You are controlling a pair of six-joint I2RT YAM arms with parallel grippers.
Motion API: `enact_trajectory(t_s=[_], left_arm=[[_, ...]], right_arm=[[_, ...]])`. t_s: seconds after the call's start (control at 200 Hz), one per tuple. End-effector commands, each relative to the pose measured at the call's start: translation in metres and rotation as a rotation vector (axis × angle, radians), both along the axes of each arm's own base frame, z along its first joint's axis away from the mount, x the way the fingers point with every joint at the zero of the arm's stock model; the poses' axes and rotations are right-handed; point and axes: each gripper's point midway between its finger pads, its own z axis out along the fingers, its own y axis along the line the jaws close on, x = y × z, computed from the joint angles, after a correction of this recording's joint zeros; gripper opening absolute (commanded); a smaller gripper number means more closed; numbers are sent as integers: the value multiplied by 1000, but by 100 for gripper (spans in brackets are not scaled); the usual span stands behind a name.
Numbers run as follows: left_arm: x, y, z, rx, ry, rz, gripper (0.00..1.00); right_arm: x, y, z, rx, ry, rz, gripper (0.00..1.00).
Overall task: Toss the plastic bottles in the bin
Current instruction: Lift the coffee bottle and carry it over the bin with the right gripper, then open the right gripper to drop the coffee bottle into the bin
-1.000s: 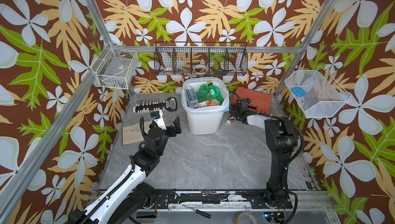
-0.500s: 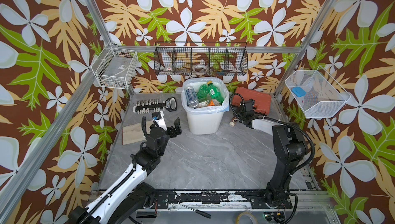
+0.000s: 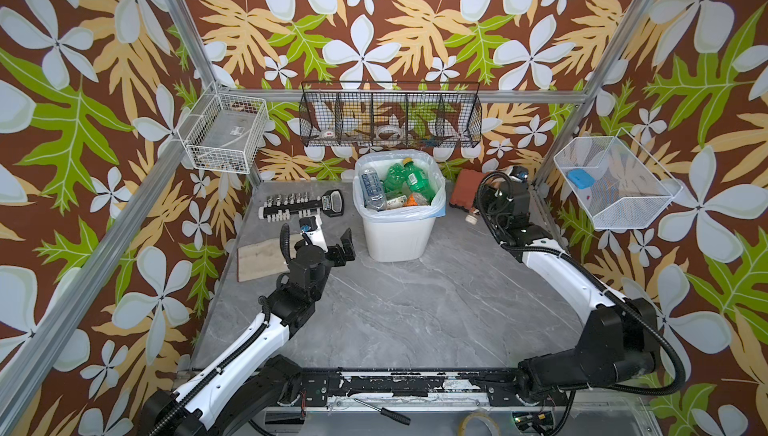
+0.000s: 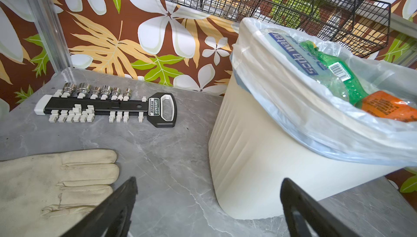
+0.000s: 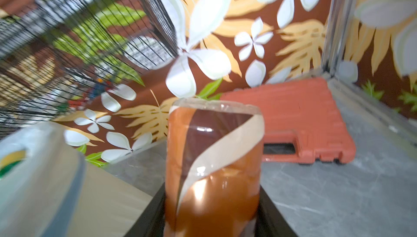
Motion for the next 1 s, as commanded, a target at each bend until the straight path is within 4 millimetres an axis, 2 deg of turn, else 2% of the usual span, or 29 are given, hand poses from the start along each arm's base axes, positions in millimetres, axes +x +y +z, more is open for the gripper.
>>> enact_trajectory(t_s=[0.0, 0.205, 0.335, 0.45, 0.56, 0.636, 0.796, 0.996], left_arm=[[2, -1, 8, -29, -32, 0, 100], [1, -2, 9, -40, -37, -5, 100], [-2, 1, 11, -40, -42, 1, 100], [-3, 2, 13, -42, -48, 4, 100], [-5, 3, 14, -45, -48, 6, 100], [-6, 4, 14, -43, -49, 9, 100], [-8, 7, 17, -41, -54, 19, 100], [-8, 7, 18, -44, -58, 20, 100]], right_arm=[[-4, 21, 45, -186, -79, 76, 50], [-8, 81, 125, -327, -279, 269, 50], [-15, 134, 152, -460, -382, 441, 50], [-18, 180, 151, -586, -419, 594, 50], [-13, 206, 139, -667, -414, 713, 50], [-10, 217, 133, -714, -405, 768, 50], [-8, 238, 106, -804, -356, 861, 51], [-11, 247, 94, -825, -341, 911, 51]])
